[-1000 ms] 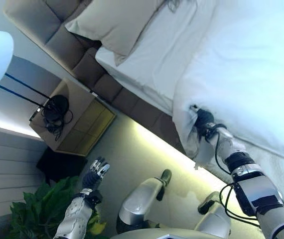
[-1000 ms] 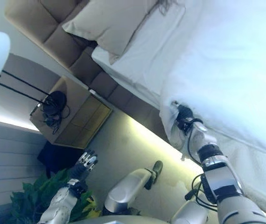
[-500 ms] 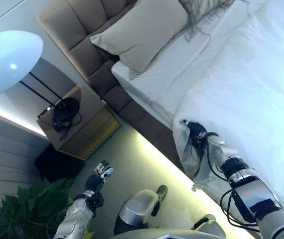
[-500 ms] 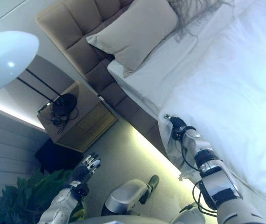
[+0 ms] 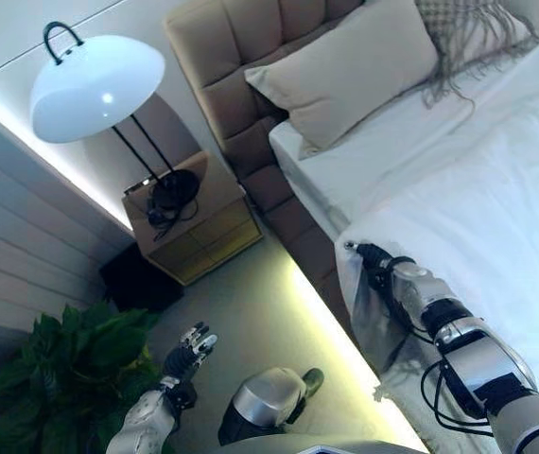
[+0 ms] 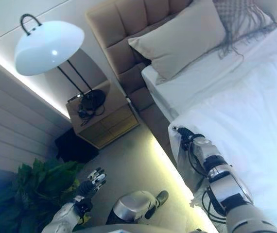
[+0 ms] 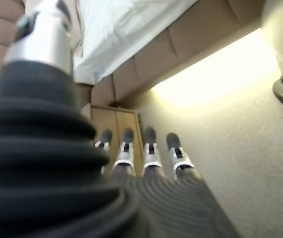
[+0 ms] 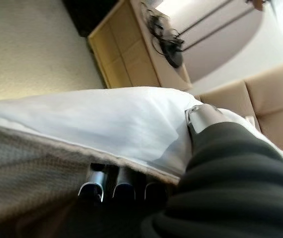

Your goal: Make the bed neatly

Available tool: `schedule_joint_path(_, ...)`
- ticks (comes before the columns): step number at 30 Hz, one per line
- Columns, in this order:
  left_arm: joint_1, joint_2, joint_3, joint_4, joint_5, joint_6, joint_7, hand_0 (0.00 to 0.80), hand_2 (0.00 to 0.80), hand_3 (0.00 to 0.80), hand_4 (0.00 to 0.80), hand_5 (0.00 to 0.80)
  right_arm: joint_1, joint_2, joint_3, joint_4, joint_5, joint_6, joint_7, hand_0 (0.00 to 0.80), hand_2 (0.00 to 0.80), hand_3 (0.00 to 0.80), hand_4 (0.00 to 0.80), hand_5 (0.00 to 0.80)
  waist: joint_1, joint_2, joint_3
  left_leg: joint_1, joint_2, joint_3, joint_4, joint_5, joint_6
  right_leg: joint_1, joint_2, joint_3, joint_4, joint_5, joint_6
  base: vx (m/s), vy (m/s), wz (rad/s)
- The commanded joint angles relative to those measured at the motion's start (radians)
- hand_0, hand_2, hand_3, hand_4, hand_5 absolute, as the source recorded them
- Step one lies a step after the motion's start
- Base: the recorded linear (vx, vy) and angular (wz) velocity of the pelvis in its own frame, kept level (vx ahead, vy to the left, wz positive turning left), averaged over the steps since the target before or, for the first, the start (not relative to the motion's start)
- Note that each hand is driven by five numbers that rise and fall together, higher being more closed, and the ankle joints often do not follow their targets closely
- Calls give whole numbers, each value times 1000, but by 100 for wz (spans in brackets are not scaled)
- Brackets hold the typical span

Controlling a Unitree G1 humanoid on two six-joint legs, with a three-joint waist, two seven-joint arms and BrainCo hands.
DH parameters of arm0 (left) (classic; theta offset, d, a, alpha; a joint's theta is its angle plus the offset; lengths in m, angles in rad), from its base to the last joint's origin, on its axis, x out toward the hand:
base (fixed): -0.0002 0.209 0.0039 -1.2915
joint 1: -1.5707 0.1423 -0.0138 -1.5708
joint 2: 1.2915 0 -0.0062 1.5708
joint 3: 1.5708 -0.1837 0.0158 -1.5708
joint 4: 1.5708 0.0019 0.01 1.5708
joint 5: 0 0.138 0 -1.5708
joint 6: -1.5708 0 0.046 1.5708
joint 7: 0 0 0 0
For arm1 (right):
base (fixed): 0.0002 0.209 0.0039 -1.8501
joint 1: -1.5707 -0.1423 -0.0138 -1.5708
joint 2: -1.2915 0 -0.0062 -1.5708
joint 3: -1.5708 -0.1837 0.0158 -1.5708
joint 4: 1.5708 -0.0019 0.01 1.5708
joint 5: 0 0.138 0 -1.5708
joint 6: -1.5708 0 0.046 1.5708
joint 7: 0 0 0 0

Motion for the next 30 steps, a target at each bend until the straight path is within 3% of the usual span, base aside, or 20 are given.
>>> schedule_joint_path(1, 13, 35, -22, -20, 33, -25, -18, 0, 0, 0, 0, 0, -189, 146, 62, -74, 33, -52, 144, 800, 800, 800, 800, 800, 49, -32, -42, -89, 24, 81, 111, 48, 13, 62, -44, 43, -107, 298, 31, 120, -25, 27)
schedule_joint_path(7, 38, 48, -4, -50, 74, -13, -45, 0, 0, 0, 0, 0, -139, 164, 54, -108, 102, -37, 130, 800, 800, 800, 800, 800, 66, -49, -32, -88, 16, 69, 133, 35, 15, 77, -50, 28, -111, 330, 47, 63, -62, 12)
schedule_joint_path(8, 40, 52, -3, -57, 77, -10, -46, 0, 0, 0, 0, 0, -132, 170, 50, -113, 118, -31, 122, 584, 584, 584, 584, 584, 67, -52, -31, -88, 17, 70, 132, 37, 15, 83, -46, 26, -119, 333, 49, 36, -91, -2)
schedule_joint_path(9, 40, 55, -2, -61, 79, -7, -47, 0, 0, 0, 0, 0, -127, 175, 43, -117, 137, -21, 109, 91, 91, 91, 91, 91, 67, -56, -30, -89, 18, 71, 129, 41, 15, 90, -41, 22, -131, 339, 50, 30, -84, -2)
schedule_joint_path(10, 40, 59, -1, -64, 80, -5, -47, 0, 0, 0, 0, 0, -121, 180, 35, -118, 164, -4, 98, 0, 0, 0, 0, 0, 67, -58, -29, -89, 19, 73, 128, 42, 15, 98, -35, 20, -141, 341, 50, 24, -75, -3)
schedule_joint_path(12, 38, 66, -1, -67, 80, -4, -47, 0, 0, 0, 0, 0, -112, 189, 15, -112, 191, 13, 77, 0, 0, 0, 0, 0, 67, -61, -27, -88, 21, 75, 126, 44, 15, 107, -29, 18, -155, 346, 51, -18, -50, -7)
schedule_joint_path(13, 35, 66, -3, -66, 81, -7, -45, 0, 0, 0, 0, 0, -106, 195, 5, -107, 203, 22, 62, 0, 0, 0, 0, 0, 66, -60, -26, -98, 19, 79, 121, 71, 18, 104, -28, 4, -170, 370, 37, -61, -33, -12)
schedule_joint_path(19, 25, 55, 1, -53, 95, -30, -33, 0, 0, 0, 0, 0, -31, 219, -10, -117, 214, 50, -3, 0, 0, 0, 0, 0, 51, -69, -14, -104, 20, 93, 130, 66, 24, 85, -9, 25, -176, 380, 35, -31, -51, -4)
schedule_joint_path(26, -3, 50, 3, -62, 106, -29, -22, 0, 0, 0, 0, 0, 80, 243, -32, -153, 346, 29, -69, 0, 0, 0, 0, 0, 34, -76, 1, -120, 33, 110, 133, 66, 24, 67, 18, 44, -197, 379, 28, -45, -70, -6)
schedule_joint_path(30, -14, 48, 8, -69, 106, -27, -11, 0, 0, 0, 0, 0, 146, 260, -53, -197, 427, -15, -90, 0, 0, 0, 0, 0, 18, -82, 8, -128, 37, 122, 134, 66, 27, 44, 28, 58, -193, 382, 27, -56, -51, -7)
